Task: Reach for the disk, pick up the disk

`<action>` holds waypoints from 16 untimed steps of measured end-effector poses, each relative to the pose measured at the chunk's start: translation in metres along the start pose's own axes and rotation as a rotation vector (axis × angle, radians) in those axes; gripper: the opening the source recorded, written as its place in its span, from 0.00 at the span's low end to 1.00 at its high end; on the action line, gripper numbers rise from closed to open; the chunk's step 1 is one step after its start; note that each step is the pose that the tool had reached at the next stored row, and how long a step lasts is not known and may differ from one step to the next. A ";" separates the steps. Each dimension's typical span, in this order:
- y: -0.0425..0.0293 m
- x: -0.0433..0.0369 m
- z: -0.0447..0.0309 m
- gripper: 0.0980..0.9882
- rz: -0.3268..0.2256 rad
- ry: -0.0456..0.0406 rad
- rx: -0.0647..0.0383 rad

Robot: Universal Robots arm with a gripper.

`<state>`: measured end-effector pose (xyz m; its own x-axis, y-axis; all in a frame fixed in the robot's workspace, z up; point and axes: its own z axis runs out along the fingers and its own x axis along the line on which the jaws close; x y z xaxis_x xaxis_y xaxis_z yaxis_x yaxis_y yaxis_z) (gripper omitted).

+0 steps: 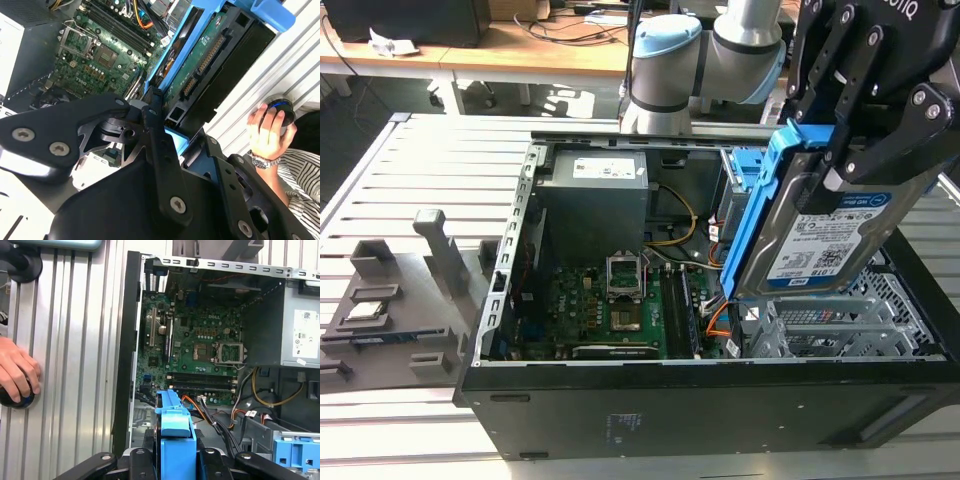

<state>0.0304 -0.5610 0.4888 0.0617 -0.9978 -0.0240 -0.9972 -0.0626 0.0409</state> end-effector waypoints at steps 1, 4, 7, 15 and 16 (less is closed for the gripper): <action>0.0001 0.0013 0.0000 0.30 0.000 0.0000 0.000; 0.0005 0.0081 -0.0001 0.30 0.000 0.0000 0.000; 0.0008 0.0135 -0.0002 0.30 0.000 -0.0001 0.000; -0.0042 0.0216 0.0002 0.30 0.002 -0.0002 0.000; -0.0064 0.0217 0.0002 0.30 0.004 -0.0001 0.000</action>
<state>0.0381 -0.5823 0.4878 0.0580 -0.9980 -0.0240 -0.9974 -0.0590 0.0414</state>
